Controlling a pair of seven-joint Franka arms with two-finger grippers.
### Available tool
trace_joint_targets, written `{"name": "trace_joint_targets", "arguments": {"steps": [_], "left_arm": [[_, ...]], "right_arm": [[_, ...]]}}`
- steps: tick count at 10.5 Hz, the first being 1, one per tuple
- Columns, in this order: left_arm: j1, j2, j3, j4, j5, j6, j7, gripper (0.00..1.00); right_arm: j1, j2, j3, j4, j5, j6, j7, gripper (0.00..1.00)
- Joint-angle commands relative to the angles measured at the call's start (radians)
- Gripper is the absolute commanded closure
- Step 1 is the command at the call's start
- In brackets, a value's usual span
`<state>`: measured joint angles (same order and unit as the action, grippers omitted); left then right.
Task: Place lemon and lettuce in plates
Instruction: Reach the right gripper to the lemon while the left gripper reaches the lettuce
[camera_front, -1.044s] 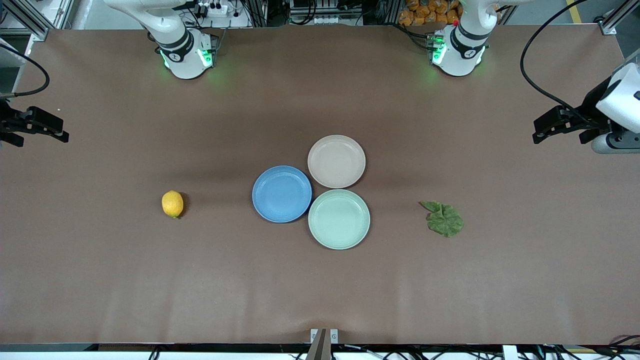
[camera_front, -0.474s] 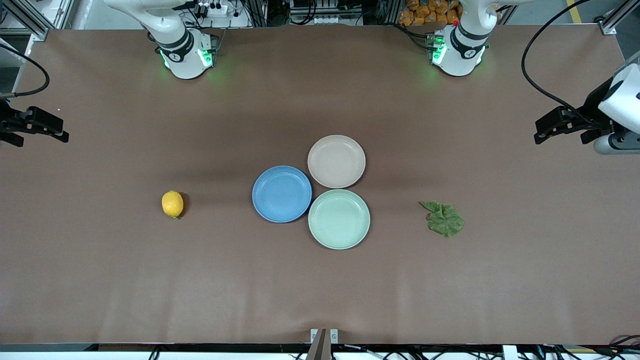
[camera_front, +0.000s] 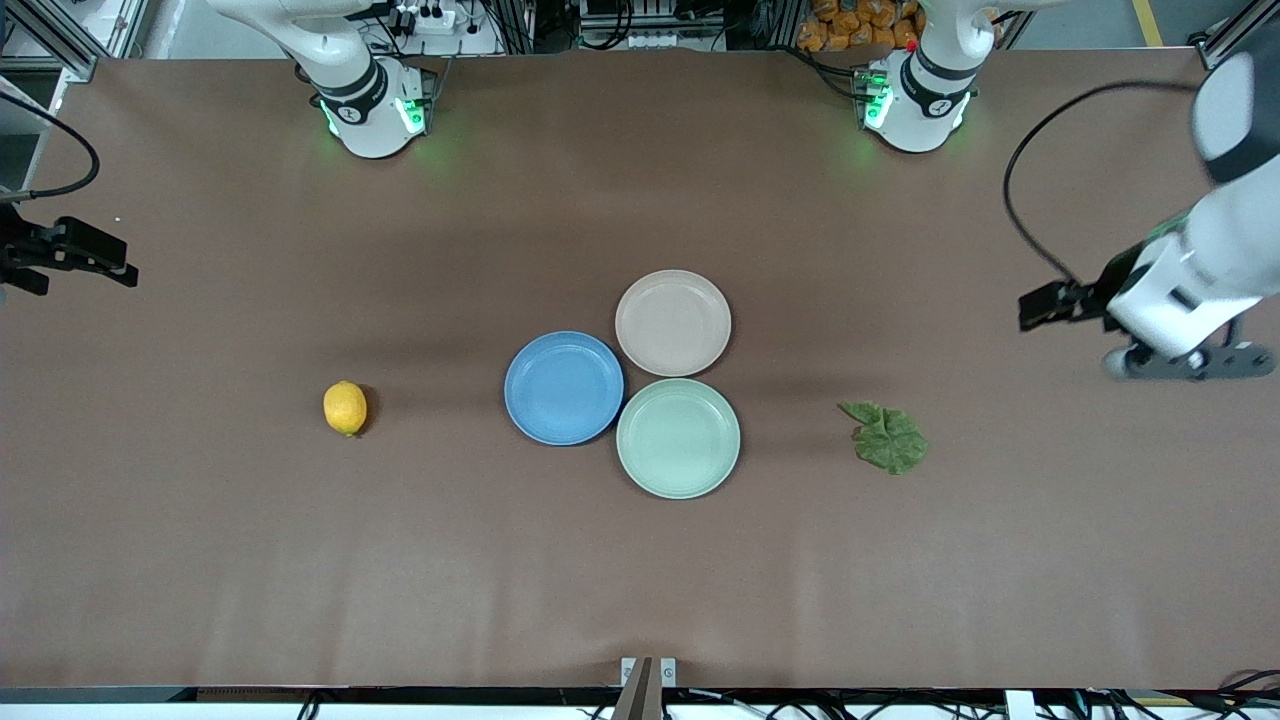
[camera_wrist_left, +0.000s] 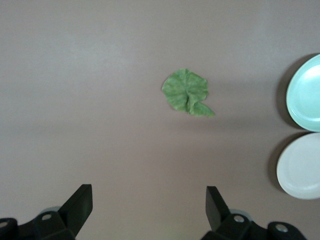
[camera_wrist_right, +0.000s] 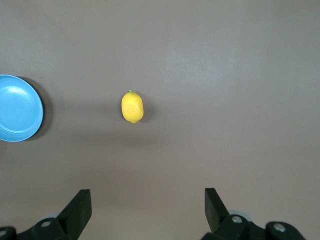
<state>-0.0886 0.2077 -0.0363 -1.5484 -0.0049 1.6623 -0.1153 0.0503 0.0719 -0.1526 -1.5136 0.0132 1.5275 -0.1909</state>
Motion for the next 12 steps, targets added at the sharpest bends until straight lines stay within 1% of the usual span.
{"name": "trace_joint_targets", "arguments": {"steps": [1,2,4,6,7,8,9,11,12], "left_arm": [[-0.023,0.048,-0.002,-0.070,-0.003,0.103,-0.047,0.00],[-0.039,0.083,-0.001,-0.070,-0.003,0.137,-0.064,0.00],[-0.042,0.178,-0.002,-0.071,-0.003,0.216,-0.086,0.00],[-0.043,0.270,-0.005,-0.081,-0.003,0.307,-0.096,0.00],[-0.046,0.307,-0.005,-0.102,-0.004,0.356,-0.109,0.00],[-0.062,0.321,-0.005,-0.143,-0.004,0.426,-0.110,0.00],[-0.062,0.338,-0.005,-0.174,-0.004,0.498,-0.118,0.00],[-0.080,0.377,-0.005,-0.180,-0.004,0.569,-0.159,0.00],[-0.097,0.399,-0.004,-0.180,-0.003,0.595,-0.178,0.00]], "right_arm": [[-0.004,0.025,-0.001,-0.037,0.001,0.073,-0.028,0.00],[-0.004,0.025,0.001,-0.103,0.008,0.165,-0.028,0.00],[-0.007,0.023,-0.001,-0.244,0.094,0.317,-0.028,0.00],[0.002,0.029,0.001,-0.357,0.096,0.448,-0.030,0.00],[0.003,0.049,0.002,-0.411,0.097,0.517,-0.025,0.00],[0.009,0.089,0.002,-0.427,0.097,0.554,-0.025,0.00],[0.031,0.142,0.002,-0.425,0.097,0.563,-0.025,0.00],[0.046,0.242,0.004,-0.441,0.097,0.652,-0.025,0.00],[0.060,0.275,0.004,-0.460,0.097,0.727,-0.025,0.00]]}}
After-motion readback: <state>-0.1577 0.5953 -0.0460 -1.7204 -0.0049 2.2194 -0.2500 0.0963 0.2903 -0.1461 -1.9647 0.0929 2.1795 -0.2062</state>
